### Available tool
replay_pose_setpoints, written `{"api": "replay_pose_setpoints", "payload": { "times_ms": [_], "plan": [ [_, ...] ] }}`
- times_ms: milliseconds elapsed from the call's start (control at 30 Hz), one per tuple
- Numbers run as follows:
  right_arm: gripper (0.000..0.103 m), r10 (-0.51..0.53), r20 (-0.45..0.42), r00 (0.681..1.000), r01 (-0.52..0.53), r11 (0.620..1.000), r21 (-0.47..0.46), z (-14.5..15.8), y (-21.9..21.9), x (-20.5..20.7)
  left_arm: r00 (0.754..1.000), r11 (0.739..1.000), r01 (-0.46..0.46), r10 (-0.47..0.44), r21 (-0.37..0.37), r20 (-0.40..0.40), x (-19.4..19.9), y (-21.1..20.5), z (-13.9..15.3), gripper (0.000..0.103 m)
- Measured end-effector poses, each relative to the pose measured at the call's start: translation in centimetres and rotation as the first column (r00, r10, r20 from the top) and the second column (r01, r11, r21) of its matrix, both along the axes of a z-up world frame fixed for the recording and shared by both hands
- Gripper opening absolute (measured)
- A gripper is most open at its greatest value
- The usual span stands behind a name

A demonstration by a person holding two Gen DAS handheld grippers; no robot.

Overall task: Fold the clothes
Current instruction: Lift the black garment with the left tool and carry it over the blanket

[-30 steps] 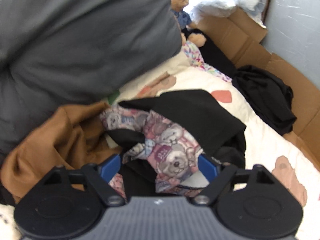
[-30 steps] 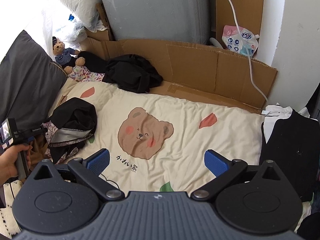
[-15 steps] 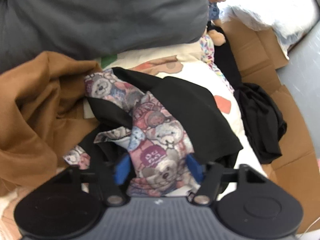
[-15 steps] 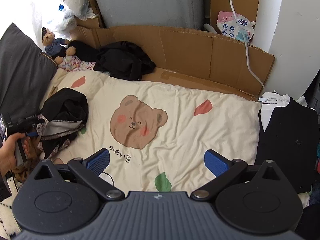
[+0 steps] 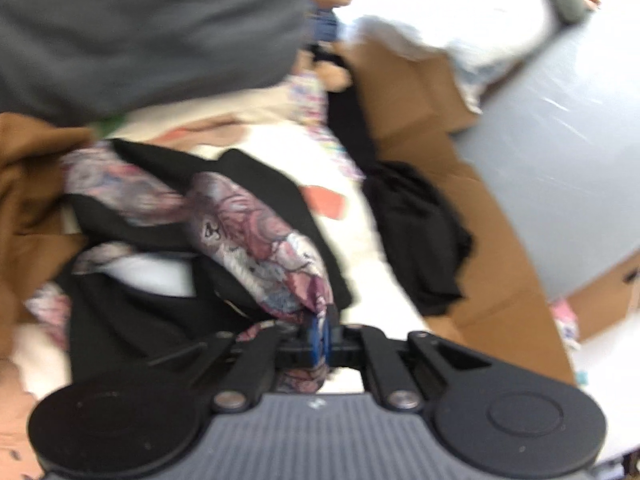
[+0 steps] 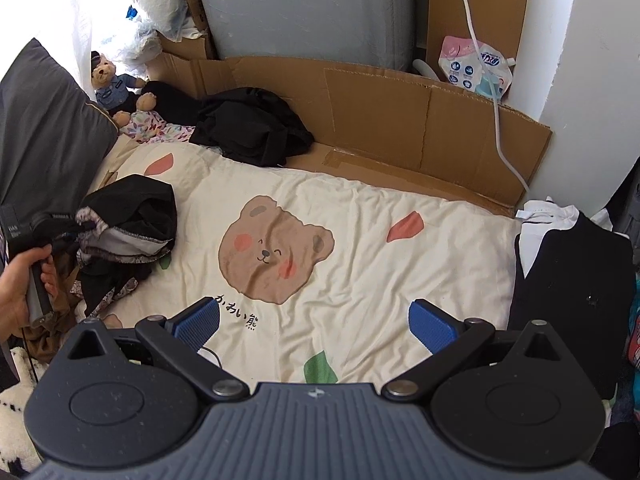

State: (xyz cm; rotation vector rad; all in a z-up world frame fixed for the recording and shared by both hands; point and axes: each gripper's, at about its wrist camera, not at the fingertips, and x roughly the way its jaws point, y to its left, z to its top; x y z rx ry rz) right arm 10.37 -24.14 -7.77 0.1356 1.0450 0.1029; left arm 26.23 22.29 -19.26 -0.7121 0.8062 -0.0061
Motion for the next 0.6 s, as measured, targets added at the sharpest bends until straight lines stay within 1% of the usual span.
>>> {"api": "replay_pose_setpoints", "payload": {
  "times_ms": [133, 167, 300, 400, 500, 567, 600],
  "plan": [
    [0.103, 0.000, 0.012, 1.000, 0.000, 1.000, 0.006, 0.4, -0.3, -0.2, 0.995, 0.995, 0.099, -0.098, -0.020, 0.033, 0.3, -3.1, 1.8, 0.001],
    [0.103, -0.002, 0.019, 1.000, 0.002, 1.000, 0.009, 0.7, -0.5, -0.3, 0.990, 0.991, 0.133, -0.131, -0.032, 0.045, 0.3, -4.3, 2.4, 0.001],
    [0.103, -0.011, 0.046, 0.999, 0.010, 1.000, 0.023, 1.6, -1.2, -0.5, 0.975, 0.975, 0.215, -0.212, -0.057, 0.060, 0.4, -7.7, 4.2, 0.001],
    [0.103, -0.021, 0.050, 0.999, 0.020, 0.999, 0.036, 1.9, -1.9, -0.6, 0.956, 0.959, 0.280, -0.274, -0.049, 0.102, 0.5, -10.0, 6.4, 0.001],
    [0.103, -0.022, 0.048, 0.999, 0.020, 0.999, 0.042, 1.9, -2.2, -0.8, 0.943, 0.945, 0.317, -0.305, -0.078, 0.132, 0.3, -12.1, 8.7, 0.001],
    [0.103, -0.016, 0.057, 0.998, 0.014, 0.999, 0.041, 2.2, -2.3, -1.0, 0.927, 0.930, 0.359, -0.345, -0.082, 0.149, -0.2, -14.1, 10.2, 0.001],
    [0.103, -0.014, 0.064, 0.998, 0.011, 0.999, 0.042, 2.3, -2.4, -1.2, 0.921, 0.924, 0.373, -0.358, -0.084, 0.149, -0.4, -14.6, 10.5, 0.001]
  ]
}}
